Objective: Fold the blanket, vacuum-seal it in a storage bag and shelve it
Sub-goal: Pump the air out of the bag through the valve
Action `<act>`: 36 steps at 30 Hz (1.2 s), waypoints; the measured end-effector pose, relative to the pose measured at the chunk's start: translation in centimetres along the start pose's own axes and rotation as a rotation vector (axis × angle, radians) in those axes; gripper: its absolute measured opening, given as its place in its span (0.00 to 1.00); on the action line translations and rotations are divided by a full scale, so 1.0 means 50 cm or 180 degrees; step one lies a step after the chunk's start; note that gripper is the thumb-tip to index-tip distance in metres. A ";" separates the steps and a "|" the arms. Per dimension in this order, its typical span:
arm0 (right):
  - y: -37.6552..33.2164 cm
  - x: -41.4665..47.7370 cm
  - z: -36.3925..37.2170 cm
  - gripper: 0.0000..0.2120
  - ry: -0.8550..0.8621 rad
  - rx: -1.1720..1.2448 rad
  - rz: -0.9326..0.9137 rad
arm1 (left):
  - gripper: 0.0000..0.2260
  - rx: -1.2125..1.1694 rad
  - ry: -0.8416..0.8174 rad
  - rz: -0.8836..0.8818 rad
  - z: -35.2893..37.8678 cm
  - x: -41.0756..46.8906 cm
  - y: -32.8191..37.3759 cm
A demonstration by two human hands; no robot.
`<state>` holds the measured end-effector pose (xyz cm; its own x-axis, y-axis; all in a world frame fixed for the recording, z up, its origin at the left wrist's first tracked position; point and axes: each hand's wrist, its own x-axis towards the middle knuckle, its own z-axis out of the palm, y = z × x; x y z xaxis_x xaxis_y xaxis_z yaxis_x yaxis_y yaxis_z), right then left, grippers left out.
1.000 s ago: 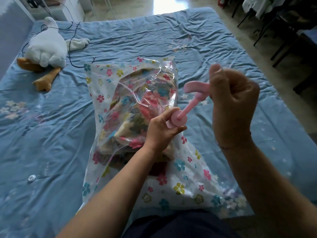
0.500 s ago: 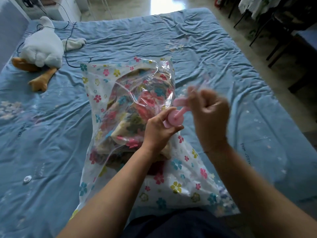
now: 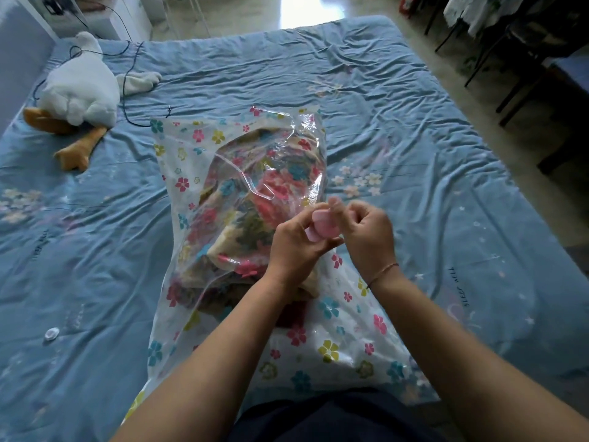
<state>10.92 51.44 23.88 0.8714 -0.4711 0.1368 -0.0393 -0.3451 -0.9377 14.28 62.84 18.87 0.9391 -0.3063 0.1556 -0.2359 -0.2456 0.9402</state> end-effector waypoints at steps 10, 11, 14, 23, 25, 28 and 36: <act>-0.097 0.008 -0.033 0.28 0.0326 0.0877 -0.0704 | 0.26 0.0058 0.0083 0.0006 -0.004 0.004 -0.004; -0.057 0.002 -0.018 0.28 0.0157 0.0585 -0.0475 | 0.25 0.0040 0.0063 0.0009 -0.004 0.001 -0.004; 0.021 -0.001 0.010 0.25 -0.0331 -0.0005 0.0207 | 0.25 -0.0031 -0.0010 -0.0111 -0.005 -0.006 -0.008; -0.095 0.011 -0.024 0.28 0.0230 0.0841 -0.0768 | 0.25 0.0041 0.0088 -0.0056 -0.007 0.001 -0.005; -0.029 0.000 0.000 0.27 0.0012 0.0233 -0.0342 | 0.23 0.0018 0.0053 -0.0039 -0.007 -0.003 -0.003; 0.009 -0.006 0.004 0.28 -0.0154 -0.0287 -0.0017 | 0.23 0.0020 0.0006 -0.0048 -0.009 -0.007 0.000; -0.102 0.006 -0.033 0.32 0.0423 0.0683 -0.0803 | 0.26 0.0026 0.0089 -0.0015 -0.011 0.003 0.005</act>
<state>10.57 51.75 29.22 0.7688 -0.4991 0.3998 0.2850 -0.2923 -0.9129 14.51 63.23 19.29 0.9468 -0.2793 0.1597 -0.2334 -0.2544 0.9385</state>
